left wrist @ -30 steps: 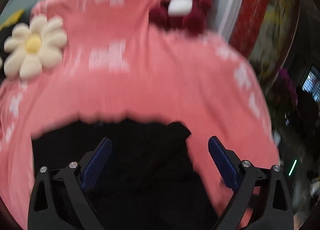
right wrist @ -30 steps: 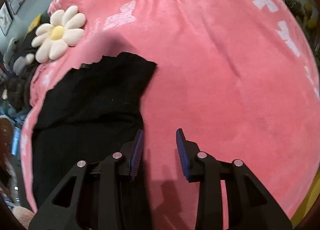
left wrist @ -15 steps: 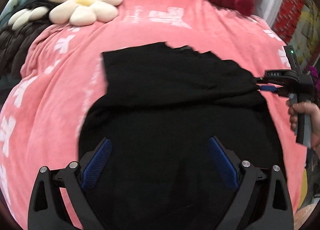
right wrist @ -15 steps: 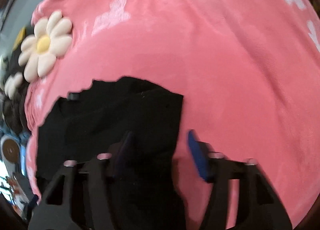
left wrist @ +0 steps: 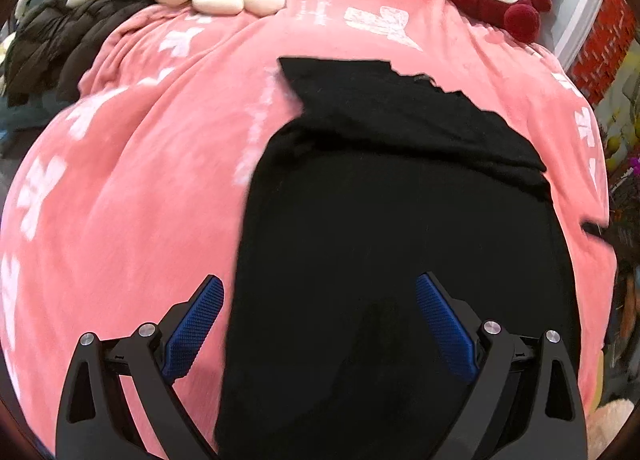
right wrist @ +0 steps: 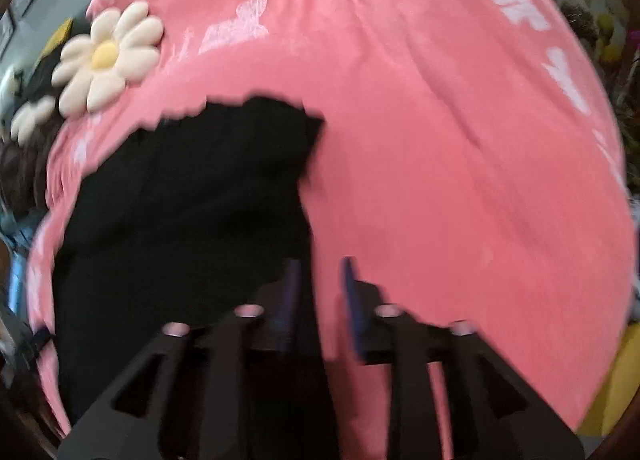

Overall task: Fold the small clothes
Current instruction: 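Move both open grippers to the hem of the narrowed dress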

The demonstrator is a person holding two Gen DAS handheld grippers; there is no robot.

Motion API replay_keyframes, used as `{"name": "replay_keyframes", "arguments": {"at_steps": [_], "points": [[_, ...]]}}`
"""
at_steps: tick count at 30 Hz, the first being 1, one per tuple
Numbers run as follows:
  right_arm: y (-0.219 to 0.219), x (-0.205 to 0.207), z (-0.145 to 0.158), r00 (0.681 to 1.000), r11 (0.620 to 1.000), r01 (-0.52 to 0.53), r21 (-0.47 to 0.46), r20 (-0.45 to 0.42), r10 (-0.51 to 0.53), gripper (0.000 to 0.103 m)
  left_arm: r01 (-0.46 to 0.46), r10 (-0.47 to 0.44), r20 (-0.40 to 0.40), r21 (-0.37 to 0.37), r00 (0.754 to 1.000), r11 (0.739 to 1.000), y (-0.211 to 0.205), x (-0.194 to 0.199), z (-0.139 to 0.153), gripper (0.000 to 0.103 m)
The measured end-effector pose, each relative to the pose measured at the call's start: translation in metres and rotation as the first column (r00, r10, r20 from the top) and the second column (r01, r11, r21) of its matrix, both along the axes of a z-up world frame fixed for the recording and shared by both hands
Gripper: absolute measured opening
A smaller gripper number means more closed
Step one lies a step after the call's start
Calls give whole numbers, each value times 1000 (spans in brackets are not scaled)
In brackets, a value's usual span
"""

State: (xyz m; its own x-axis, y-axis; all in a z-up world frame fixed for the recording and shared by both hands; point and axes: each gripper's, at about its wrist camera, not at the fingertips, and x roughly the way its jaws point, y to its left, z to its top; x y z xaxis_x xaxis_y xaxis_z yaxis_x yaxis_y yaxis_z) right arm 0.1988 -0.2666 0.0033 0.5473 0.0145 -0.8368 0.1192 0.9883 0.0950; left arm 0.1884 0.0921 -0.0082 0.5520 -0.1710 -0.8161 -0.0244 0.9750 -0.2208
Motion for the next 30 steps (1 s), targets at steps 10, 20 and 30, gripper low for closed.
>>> {"name": "replay_keyframes", "arguments": {"at_steps": [10,20,30], "points": [[0,-163,-38,991,998,59,29,-123,-55,71,-45,43,-76,-18,996,999,-4,-100,-16,94],[19,-160,-71,985,996,76,44,-159,-68,80,20,-8,-100,118,995,993,-32,-120,-39,94],[14,-162,-76,984,990,110,87,-151,-96,85,18,-5,-96,129,995,991,-31,-117,-42,96]]}}
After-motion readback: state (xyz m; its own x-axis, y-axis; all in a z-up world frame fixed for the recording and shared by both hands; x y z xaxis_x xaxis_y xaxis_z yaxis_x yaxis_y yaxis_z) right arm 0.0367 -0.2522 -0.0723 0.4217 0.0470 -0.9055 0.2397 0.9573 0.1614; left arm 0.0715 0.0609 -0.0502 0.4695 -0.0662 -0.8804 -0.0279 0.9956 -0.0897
